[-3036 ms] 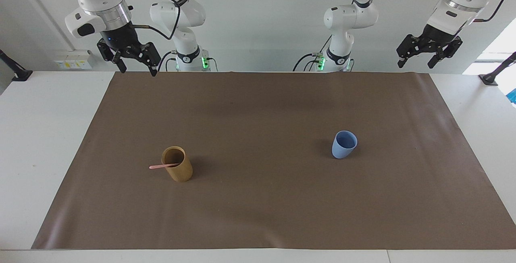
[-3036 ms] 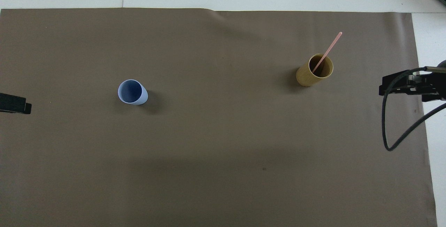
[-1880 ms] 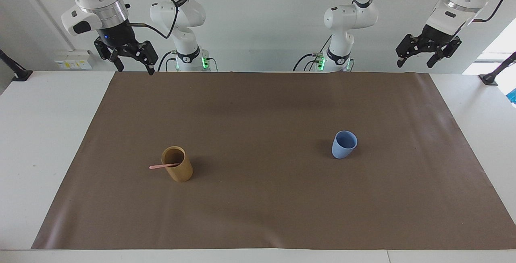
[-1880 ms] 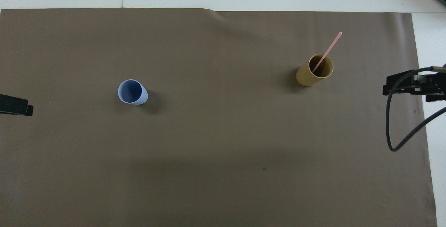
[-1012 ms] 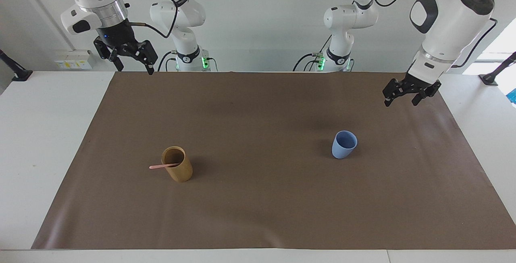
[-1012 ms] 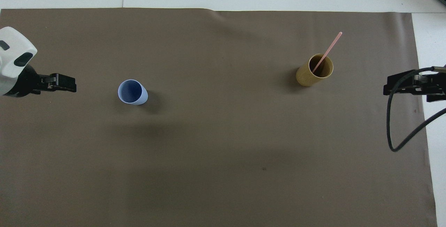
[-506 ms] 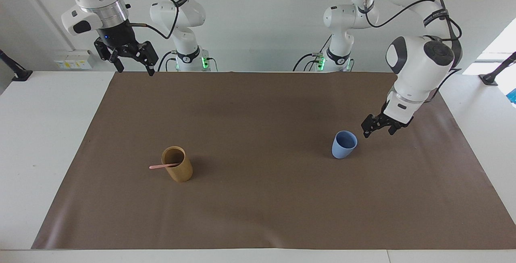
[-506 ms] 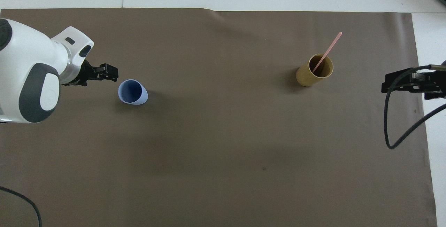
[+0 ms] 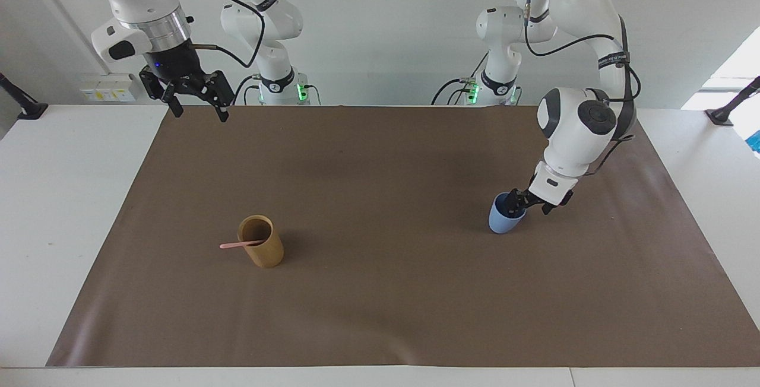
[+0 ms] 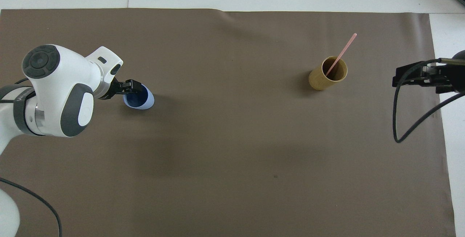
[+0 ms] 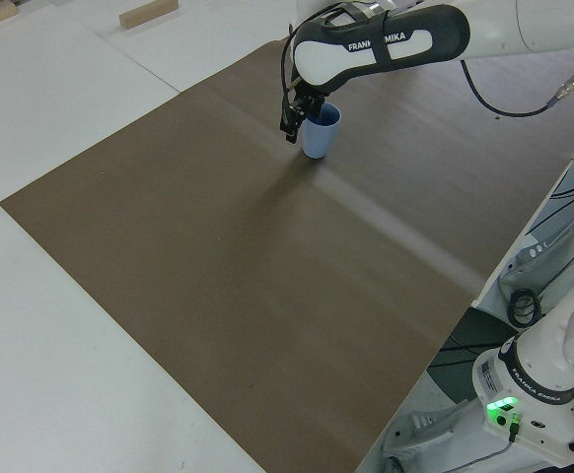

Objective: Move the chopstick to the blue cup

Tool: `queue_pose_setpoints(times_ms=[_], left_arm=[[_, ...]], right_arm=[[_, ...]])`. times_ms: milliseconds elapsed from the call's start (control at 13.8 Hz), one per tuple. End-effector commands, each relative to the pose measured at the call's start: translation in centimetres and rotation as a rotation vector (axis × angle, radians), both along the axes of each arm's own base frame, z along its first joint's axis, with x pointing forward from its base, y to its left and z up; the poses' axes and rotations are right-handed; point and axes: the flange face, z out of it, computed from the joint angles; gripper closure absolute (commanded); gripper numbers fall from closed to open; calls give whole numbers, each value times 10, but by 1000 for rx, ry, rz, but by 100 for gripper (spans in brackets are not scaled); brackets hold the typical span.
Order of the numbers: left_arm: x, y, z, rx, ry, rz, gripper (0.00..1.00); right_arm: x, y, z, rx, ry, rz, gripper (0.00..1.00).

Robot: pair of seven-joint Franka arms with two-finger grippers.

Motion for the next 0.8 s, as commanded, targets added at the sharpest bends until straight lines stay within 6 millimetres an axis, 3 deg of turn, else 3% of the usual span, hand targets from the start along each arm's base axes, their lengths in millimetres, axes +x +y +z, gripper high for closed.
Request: queue_pose_setpoints(times_ms=[0, 72, 289, 578, 723], left_arm=[[-9, 0, -4, 9, -5, 1, 86], [-10, 0, -4, 10, -4, -3, 100], [-8, -14, -1, 7, -14, -30, 100], [1, -30, 28, 6, -20, -44, 100], [6, -35, 51, 5, -50, -52, 100]], right_arm=[[7, 0, -1, -14, -5, 25, 0], [11, 1, -7, -15, 3, 28, 0], [29, 3, -24, 1, -26, 34, 0], [76, 4, -85, -6, -59, 110, 0], [94, 4, -114, 1, -64, 139, 5]])
